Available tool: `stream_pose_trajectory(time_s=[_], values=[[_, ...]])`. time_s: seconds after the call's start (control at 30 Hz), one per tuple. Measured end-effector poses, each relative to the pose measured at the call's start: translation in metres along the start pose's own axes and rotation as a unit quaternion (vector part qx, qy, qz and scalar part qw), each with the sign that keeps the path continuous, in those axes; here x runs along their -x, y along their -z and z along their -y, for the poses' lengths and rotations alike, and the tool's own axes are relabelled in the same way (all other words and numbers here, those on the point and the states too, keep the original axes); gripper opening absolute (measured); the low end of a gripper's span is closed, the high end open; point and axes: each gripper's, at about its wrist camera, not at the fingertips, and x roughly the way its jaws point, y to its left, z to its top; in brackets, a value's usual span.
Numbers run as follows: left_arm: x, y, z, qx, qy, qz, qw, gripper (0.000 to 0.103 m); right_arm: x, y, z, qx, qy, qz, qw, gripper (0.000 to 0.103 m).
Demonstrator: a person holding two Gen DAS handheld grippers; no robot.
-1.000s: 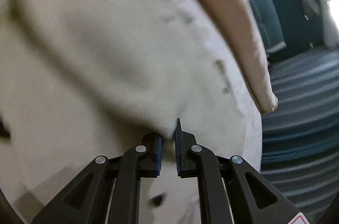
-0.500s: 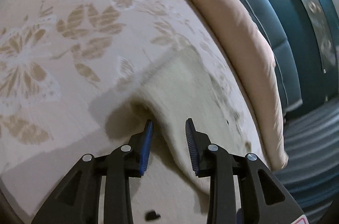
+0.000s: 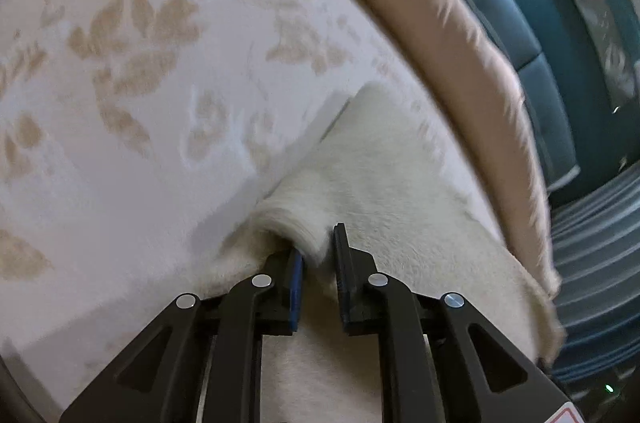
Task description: Fold small clothes
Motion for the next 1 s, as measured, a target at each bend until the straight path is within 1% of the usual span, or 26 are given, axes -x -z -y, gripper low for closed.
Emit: stream_pose_trajectory(time_s=[0.03, 0.07, 0.13, 0.2, 0.27, 0.33, 0.37, 0.4, 0.43, 0.47, 0.5, 0.57, 0.6, 0.63, 0.67, 0.73, 0.8, 0.83, 0.87, 0.9, 0.93, 1.0], values=[[-0.005, 0.002, 0.0, -0.005, -0.005, 0.003, 1.0, 0.013, -0.021, 0.008, 0.011, -0.014, 0.007, -0.034, 0.999, 0.006], [-0.005, 0.007, 0.002, -0.021, -0.016, 0.017, 0.9995, 0.014, -0.036, 0.017, 0.021, -0.026, 0.009, -0.058, 0.998, 0.006], [-0.005, 0.01, 0.007, -0.045, -0.027, 0.024, 0.9983, 0.014, -0.04, 0.024, 0.028, -0.038, -0.009, -0.049, 0.998, 0.007], [-0.006, 0.011, 0.009, -0.066, -0.033, 0.025, 0.997, 0.015, -0.038, 0.022, 0.029, -0.05, -0.013, -0.051, 0.997, 0.01], [-0.009, 0.012, 0.007, -0.081, -0.033, 0.024, 0.9959, 0.015, -0.03, 0.021, 0.038, -0.073, -0.006, -0.045, 0.996, 0.011], [-0.01, 0.013, 0.006, -0.085, -0.031, 0.024, 0.9956, 0.016, -0.012, 0.015, 0.037, -0.109, 0.025, -0.013, 0.994, 0.012], [-0.012, 0.012, 0.005, -0.087, -0.031, 0.026, 0.9954, 0.016, -0.001, 0.013, 0.029, -0.113, 0.02, 0.009, 0.993, 0.012], [-0.012, 0.012, 0.005, -0.089, -0.031, 0.028, 0.9952, 0.016, 0.004, 0.012, 0.015, -0.102, -0.002, 0.014, 0.995, 0.012], [-0.012, 0.014, 0.005, -0.092, -0.033, 0.031, 0.9947, 0.016, 0.004, 0.009, -0.005, -0.078, -0.028, 0.007, 0.996, 0.012], [-0.011, 0.016, 0.005, -0.094, -0.033, 0.033, 0.9945, 0.016, 0.0, 0.005, -0.031, -0.045, -0.053, -0.009, 0.998, 0.012], [-0.011, 0.016, 0.005, -0.094, -0.033, 0.035, 0.9944, 0.016, -0.008, 0.003, -0.072, 0.005, -0.091, -0.032, 0.995, 0.012], [-0.011, 0.016, 0.005, -0.093, -0.031, 0.035, 0.9946, 0.016, -0.026, 0.005, -0.132, 0.065, -0.151, -0.073, 0.984, 0.012], [-0.011, 0.016, 0.004, -0.093, -0.029, 0.035, 0.9947, 0.016, -0.041, 0.008, -0.17, 0.096, -0.18, -0.102, 0.974, 0.012], [-0.011, 0.017, 0.005, -0.094, -0.028, 0.037, 0.9945, 0.016, -0.054, 0.01, -0.199, 0.121, -0.19, -0.117, 0.967, 0.012], [-0.011, 0.018, 0.005, -0.097, -0.028, 0.039, 0.9942, 0.016, -0.069, 0.014, -0.232, 0.157, -0.182, -0.124, 0.963, 0.012], [-0.011, 0.02, 0.006, -0.1, -0.029, 0.043, 0.9936, 0.016, -0.095, 0.022, -0.264, 0.19, -0.174, -0.152, 0.954, 0.012], [-0.01, 0.021, 0.005, -0.1, -0.028, 0.044, 0.9936, 0.016, -0.12, 0.032, -0.275, 0.207, -0.156, -0.174, 0.95, 0.01], [-0.011, 0.021, 0.005, -0.1, -0.025, 0.044, 0.9937, 0.016, -0.124, 0.031, -0.272, 0.213, -0.161, -0.168, 0.949, 0.009], [-0.011, 0.022, 0.004, -0.098, -0.022, 0.045, 0.994, 0.016, -0.126, 0.023, -0.263, 0.209, -0.166, -0.16, 0.95, 0.007], [-0.011, 0.021, 0.003, -0.096, -0.018, 0.045, 0.9942, 0.016, -0.124, 0.019, -0.253, 0.2, -0.151, -0.151, 0.956, 0.003], [-0.011, 0.021, 0.002, -0.094, -0.014, 0.045, 0.9944, 0.016, -0.122, 0.009, -0.239, 0.183, -0.129, -0.139, 0.965, 0.002], [-0.01, 0.022, 0.0, -0.091, -0.007, 0.049, 0.9946, 0.017, -0.123, -0.011, -0.2, 0.118, -0.085, -0.124, 0.982, 0.001]])
